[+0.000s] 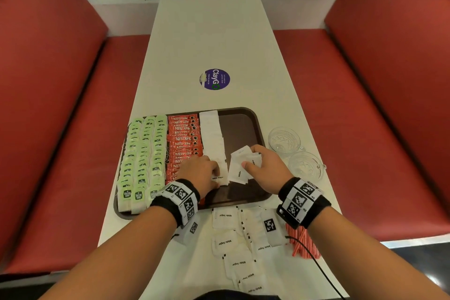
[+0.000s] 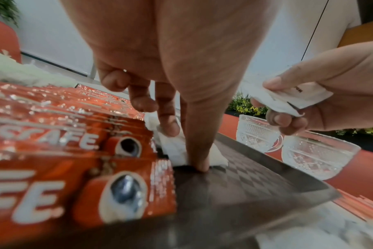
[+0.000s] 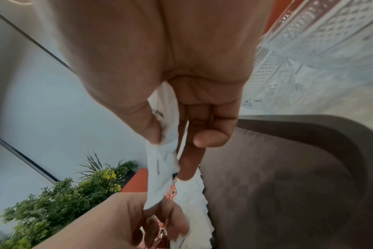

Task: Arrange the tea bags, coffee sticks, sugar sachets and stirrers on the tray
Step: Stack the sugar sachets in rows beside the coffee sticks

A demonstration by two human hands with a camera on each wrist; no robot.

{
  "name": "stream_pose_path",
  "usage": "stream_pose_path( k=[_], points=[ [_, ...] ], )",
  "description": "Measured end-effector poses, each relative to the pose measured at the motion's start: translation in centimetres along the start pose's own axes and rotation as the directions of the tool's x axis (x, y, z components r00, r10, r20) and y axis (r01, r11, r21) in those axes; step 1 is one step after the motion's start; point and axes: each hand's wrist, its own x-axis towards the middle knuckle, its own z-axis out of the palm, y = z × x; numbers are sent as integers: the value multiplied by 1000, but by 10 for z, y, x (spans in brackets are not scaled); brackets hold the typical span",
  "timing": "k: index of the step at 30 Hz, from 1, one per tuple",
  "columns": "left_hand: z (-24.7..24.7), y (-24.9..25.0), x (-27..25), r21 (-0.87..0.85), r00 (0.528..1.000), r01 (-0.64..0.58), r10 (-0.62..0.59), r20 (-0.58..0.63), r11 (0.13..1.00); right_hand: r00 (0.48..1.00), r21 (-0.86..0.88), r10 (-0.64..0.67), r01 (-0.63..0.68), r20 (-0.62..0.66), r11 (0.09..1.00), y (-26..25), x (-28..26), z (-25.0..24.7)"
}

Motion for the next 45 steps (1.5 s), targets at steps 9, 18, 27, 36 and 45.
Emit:
stream_pose_path(
  k=[9, 18, 27, 36, 45],
  points=[
    [-25, 1, -8, -642, 995, -41, -31, -100, 766, 1000, 104, 14, -14, -2, 994, -5, 0, 4],
    [-37, 1, -14, -588, 984, -69, -41, -172, 806, 999, 223, 34, -35, 10, 974, -12, 0, 5],
    [-16, -6, -11, -206, 994, 14, 9, 111, 979, 998, 171, 51, -44, -34, 984, -13, -8, -2],
    [-6, 2, -3, -105, 998, 23, -29, -53, 994, 998, 0, -13, 13, -57, 1000, -10, -9, -4],
    [-1, 4, -10, 26, 999, -41, 40, 28, 999, 999, 12, 0, 0, -44, 1000, -3, -5, 2]
  ],
)
